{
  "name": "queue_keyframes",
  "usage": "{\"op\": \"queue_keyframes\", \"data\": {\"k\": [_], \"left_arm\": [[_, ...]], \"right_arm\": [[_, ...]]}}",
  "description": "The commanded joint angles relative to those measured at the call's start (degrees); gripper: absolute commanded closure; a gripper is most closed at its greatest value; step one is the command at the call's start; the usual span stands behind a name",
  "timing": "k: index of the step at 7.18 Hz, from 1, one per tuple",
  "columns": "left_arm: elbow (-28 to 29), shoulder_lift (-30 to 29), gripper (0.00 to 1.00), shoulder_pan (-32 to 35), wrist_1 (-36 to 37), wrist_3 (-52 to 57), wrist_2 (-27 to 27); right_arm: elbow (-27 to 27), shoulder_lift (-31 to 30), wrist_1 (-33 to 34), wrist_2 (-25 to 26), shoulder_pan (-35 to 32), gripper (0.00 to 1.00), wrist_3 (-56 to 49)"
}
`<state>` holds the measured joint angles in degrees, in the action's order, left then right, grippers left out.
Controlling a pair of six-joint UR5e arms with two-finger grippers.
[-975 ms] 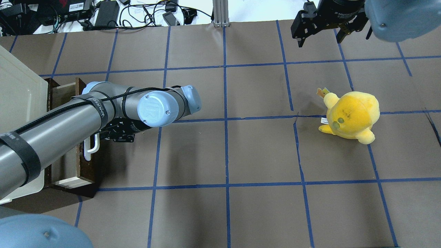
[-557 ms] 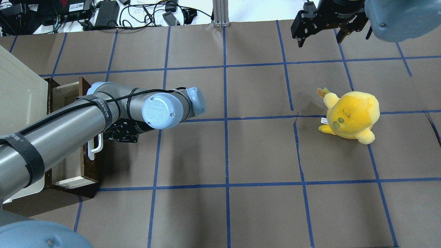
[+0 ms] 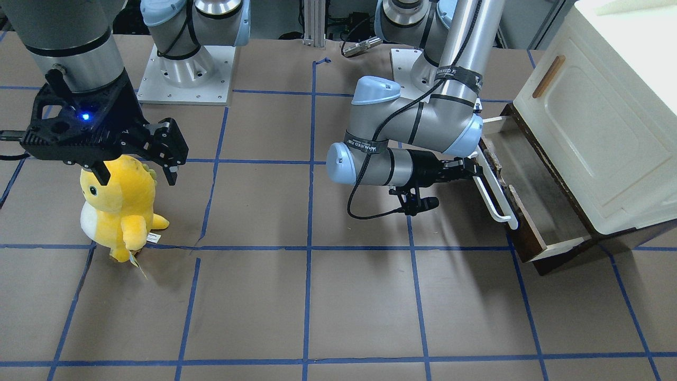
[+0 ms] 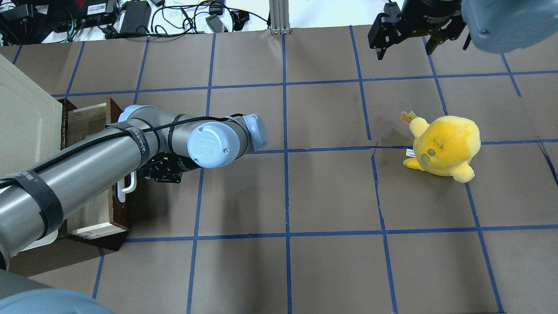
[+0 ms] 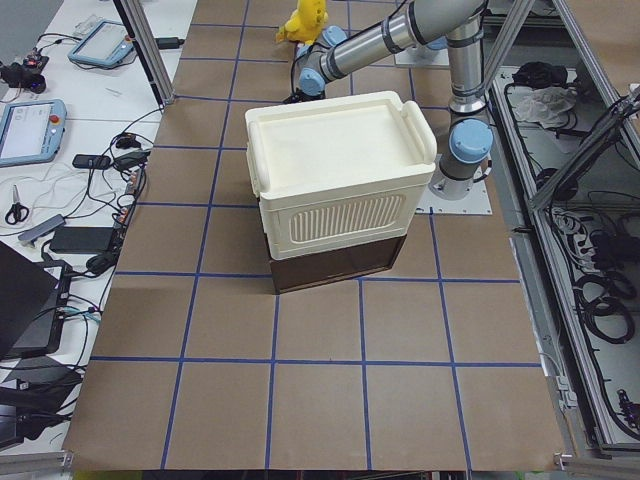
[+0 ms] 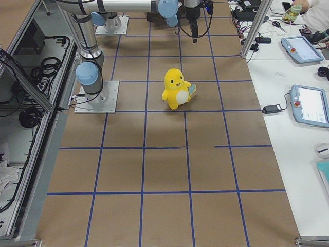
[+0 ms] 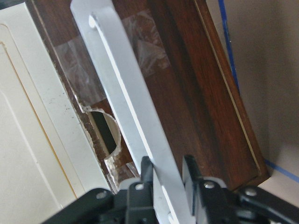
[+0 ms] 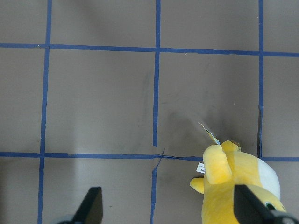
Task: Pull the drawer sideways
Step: 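Pull the handle with the left gripper, sliding the drawer out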
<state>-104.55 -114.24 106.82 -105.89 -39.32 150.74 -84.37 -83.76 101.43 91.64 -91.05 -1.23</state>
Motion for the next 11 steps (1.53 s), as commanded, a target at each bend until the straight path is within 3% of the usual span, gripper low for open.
{"op": "queue_keyframes", "data": {"k": [1,8,9,10,11], "left_arm": [[0.22,-0.45,0.74,0.31,1.72,0.11,-0.1],[0.4,-0.72,0.71,1.9,2.0,0.12,0.08],[0.57,-0.63,0.6,2.42,2.0,0.2,0.25],[1.01,0.06,0.01,2.43,2.09,0.29,0.08],[2.93,1.29,0.0,2.69,2.0,1.16,-2.1]], "right_arm": [[0.0,0.0,0.0,0.03,0.0,0.0,0.0],[0.0,0.0,0.0,0.03,0.0,0.0,0.0],[0.0,0.0,0.0,-0.06,0.0,0.0,0.0],[0.0,0.0,0.0,0.03,0.0,0.0,0.0],[0.0,0.0,0.0,0.03,0.0,0.0,0.0]]}}
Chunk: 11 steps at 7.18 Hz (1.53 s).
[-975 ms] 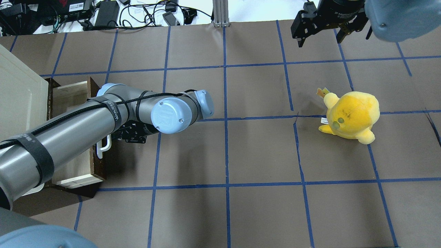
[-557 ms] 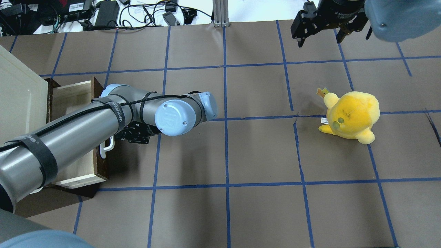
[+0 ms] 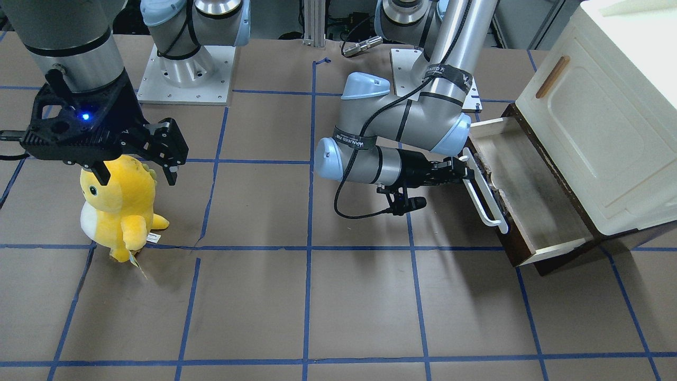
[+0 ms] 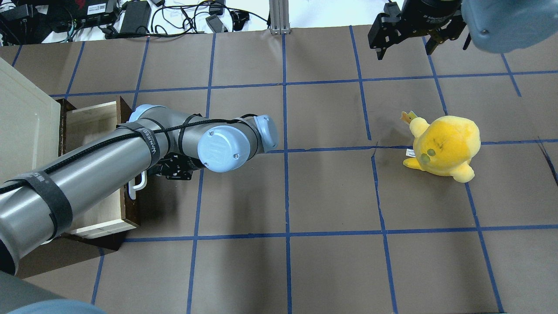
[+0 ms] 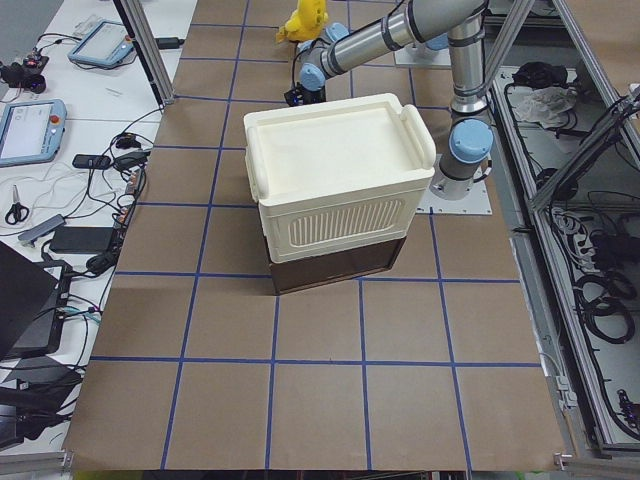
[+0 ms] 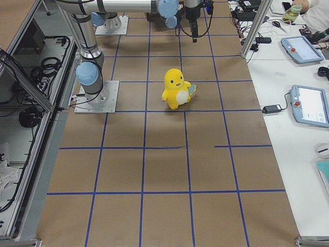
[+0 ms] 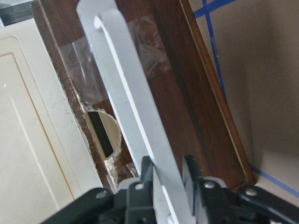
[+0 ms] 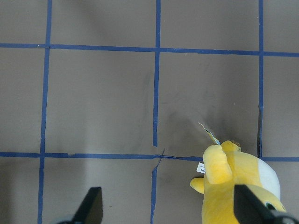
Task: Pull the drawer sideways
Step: 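Pull the handle with the left gripper, sliding the drawer out, then open the left gripper and lift it away from the handle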
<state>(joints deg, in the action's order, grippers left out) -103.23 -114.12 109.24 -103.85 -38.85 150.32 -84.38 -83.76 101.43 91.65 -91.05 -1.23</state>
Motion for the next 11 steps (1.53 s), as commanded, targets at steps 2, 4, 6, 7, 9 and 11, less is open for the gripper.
{"op": "queue_keyframes", "data": {"k": [2,4,6,7,9,11], "left_arm": [[9.93,5.98,0.0,0.36,-0.56,4.98,-16.64],[16.64,12.84,0.0,0.1,-1.88,7.47,-33.08],[17.89,20.66,0.0,-0.95,-1.62,12.44,-42.62],[17.63,24.35,0.02,-2.87,-2.06,18.14,-45.53],[16.93,26.76,0.02,-11.1,-1.71,28.85,-50.29],[16.75,27.55,0.0,-18.7,3.47,37.88,-59.06]], "right_arm": [[0.0,0.0,0.0,0.02,0.0,0.0,0.0],[0.0,0.0,0.0,-0.06,0.0,0.0,0.0],[0.0,0.0,0.0,0.02,0.0,0.0,0.0],[0.0,0.0,0.0,-0.06,0.0,0.0,0.0],[0.0,0.0,0.0,0.02,0.0,0.0,0.0],[0.0,0.0,0.0,0.02,0.0,0.0,0.0]]}}
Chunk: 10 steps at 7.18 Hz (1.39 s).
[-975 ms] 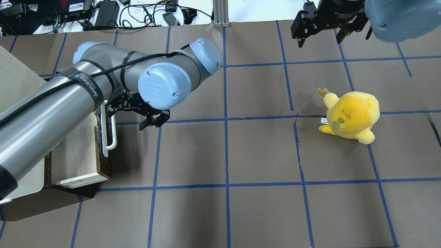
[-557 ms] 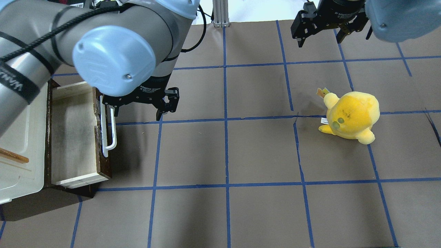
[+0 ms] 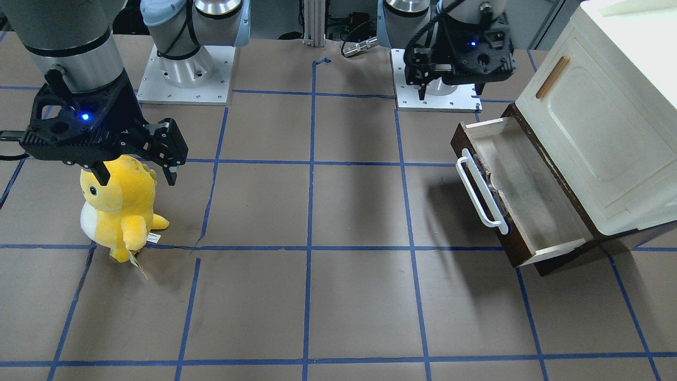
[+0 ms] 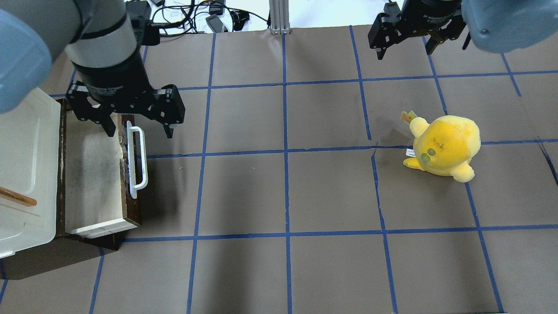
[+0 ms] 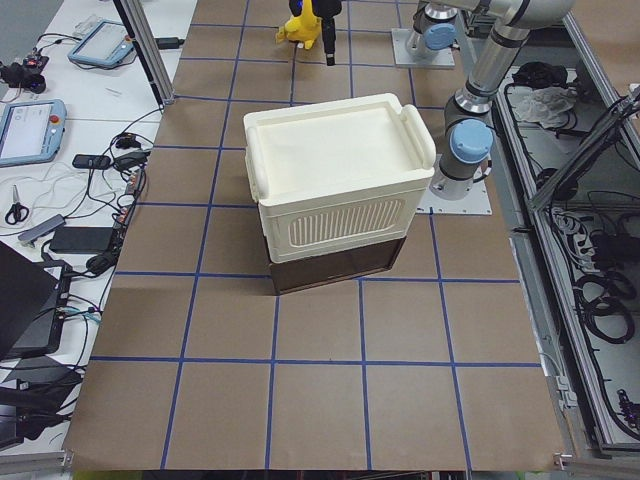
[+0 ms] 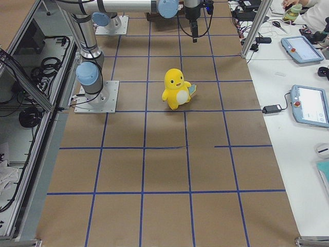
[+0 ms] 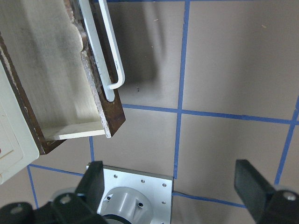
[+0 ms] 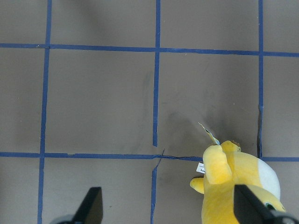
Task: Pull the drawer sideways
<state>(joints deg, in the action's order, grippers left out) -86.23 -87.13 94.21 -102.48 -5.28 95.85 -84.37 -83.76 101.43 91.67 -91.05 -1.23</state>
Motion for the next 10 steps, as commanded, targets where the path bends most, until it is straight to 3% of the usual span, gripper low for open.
{"op": "queue_keyframes", "data": {"k": [1,2,4,10], "left_arm": [[-0.34,0.3,0.0,-3.94,4.71,3.44,-6.18],[-0.51,-0.75,0.0,-4.47,10.22,3.43,-9.24],[-2.96,-1.2,0.0,-4.47,16.39,3.6,-8.49],[-3.42,-0.49,0.0,-4.47,16.96,3.69,-8.22]], "right_arm": [[0.0,0.0,0.0,0.0,0.0,0.0,0.0],[0.0,0.0,0.0,0.0,0.0,0.0,0.0],[0.0,0.0,0.0,0.0,0.0,0.0,0.0],[0.0,0.0,0.0,-0.08,0.0,0.0,0.0]]}}
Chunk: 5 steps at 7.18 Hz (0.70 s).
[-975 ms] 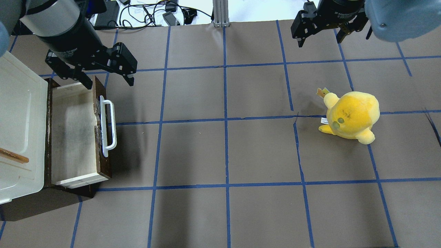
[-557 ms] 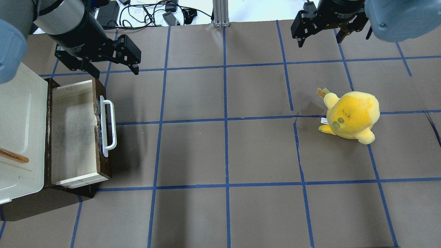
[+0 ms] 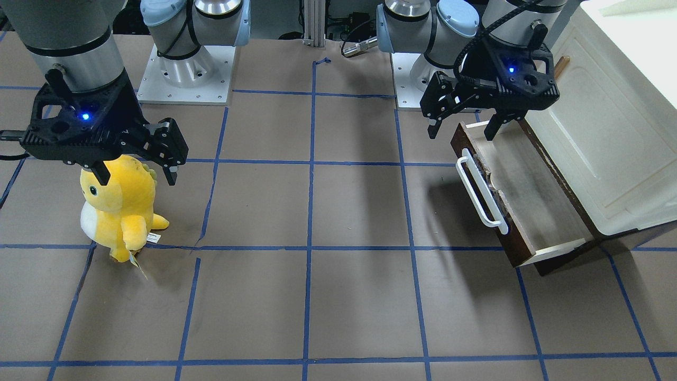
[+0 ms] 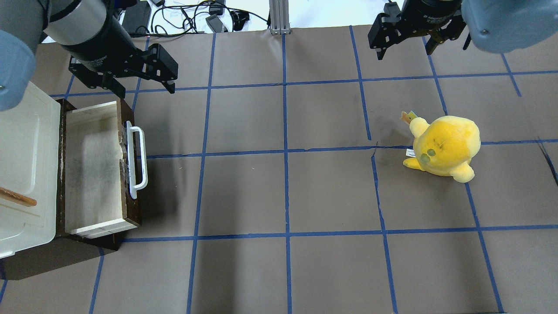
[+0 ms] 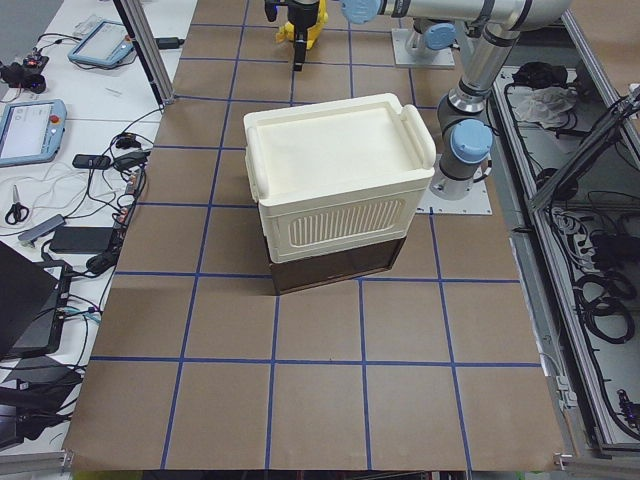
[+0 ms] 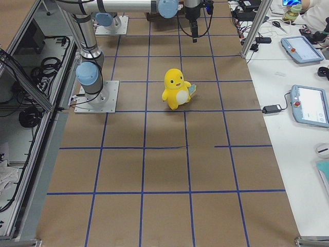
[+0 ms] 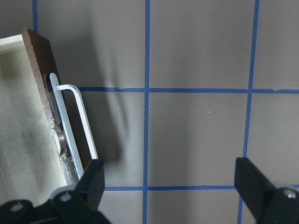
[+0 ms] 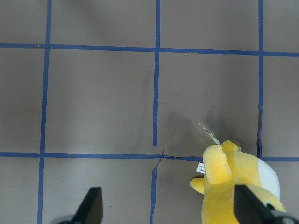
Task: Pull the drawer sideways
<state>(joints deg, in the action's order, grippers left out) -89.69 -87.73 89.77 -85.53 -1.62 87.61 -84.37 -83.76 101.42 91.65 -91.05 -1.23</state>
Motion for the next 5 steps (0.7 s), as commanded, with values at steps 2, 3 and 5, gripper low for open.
{"op": "queue_keyframes", "data": {"k": [2,3,5], "left_arm": [[-0.13,0.36,0.0,0.05,-0.25,0.03,0.1],[-0.05,0.45,0.0,0.05,-0.34,-0.05,0.1],[-0.05,0.45,0.0,0.05,-0.43,-0.05,0.1]], "right_arm": [[0.0,0.0,0.0,0.02,0.0,0.0,0.0],[0.0,0.0,0.0,0.02,0.0,0.0,0.0],[0.0,0.0,0.0,0.02,0.0,0.0,0.0]]}}
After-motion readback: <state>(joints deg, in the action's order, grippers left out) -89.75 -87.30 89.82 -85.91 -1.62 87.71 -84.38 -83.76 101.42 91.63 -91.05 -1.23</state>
